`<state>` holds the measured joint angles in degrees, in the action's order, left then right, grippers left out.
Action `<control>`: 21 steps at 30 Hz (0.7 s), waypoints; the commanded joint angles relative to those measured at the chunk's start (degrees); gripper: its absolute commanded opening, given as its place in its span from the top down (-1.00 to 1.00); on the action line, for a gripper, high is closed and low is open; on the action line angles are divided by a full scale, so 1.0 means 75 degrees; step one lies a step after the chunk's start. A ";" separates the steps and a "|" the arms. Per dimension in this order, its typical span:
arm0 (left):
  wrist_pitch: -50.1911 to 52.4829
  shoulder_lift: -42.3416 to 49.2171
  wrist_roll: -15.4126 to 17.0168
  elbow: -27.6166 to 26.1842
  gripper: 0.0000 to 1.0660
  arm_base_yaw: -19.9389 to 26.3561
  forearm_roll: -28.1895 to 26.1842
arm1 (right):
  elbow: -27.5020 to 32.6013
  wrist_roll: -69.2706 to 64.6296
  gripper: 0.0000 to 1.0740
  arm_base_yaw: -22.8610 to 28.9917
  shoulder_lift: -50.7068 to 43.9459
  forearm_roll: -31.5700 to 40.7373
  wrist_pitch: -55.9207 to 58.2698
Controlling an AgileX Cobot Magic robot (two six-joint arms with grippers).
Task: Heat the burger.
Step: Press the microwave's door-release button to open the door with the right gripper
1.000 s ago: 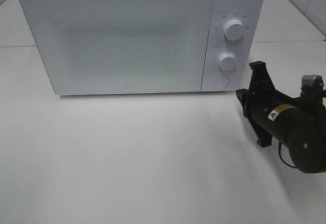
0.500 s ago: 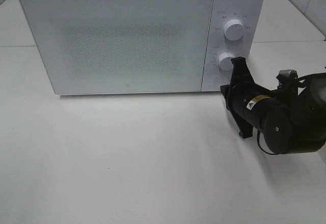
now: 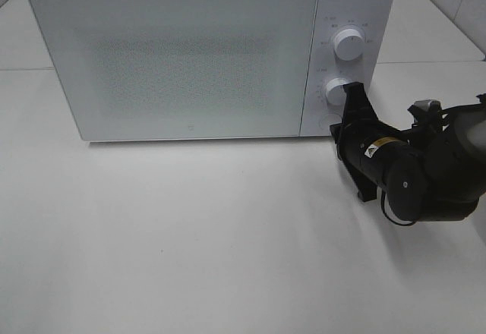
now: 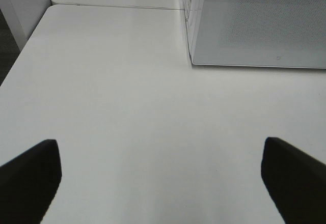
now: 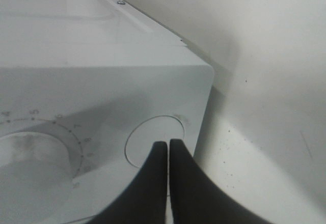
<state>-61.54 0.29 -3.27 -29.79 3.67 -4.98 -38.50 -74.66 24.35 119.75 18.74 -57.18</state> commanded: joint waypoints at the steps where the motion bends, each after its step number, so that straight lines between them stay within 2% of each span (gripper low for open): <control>1: 0.0023 0.0107 0.0038 0.0023 -0.88 0.0008 -0.0038 | -0.0138 0.0138 1.00 -0.0008 -0.0023 -0.0031 -0.0031; 21: 0.0023 0.0107 0.0038 0.0023 -0.88 0.0008 -0.0038 | -0.0222 0.0397 1.00 -0.0008 -0.0023 0.0031 0.0145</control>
<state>-61.54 0.29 -3.27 -29.79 3.67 -4.98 -39.65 -73.05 24.35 119.81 19.19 -56.67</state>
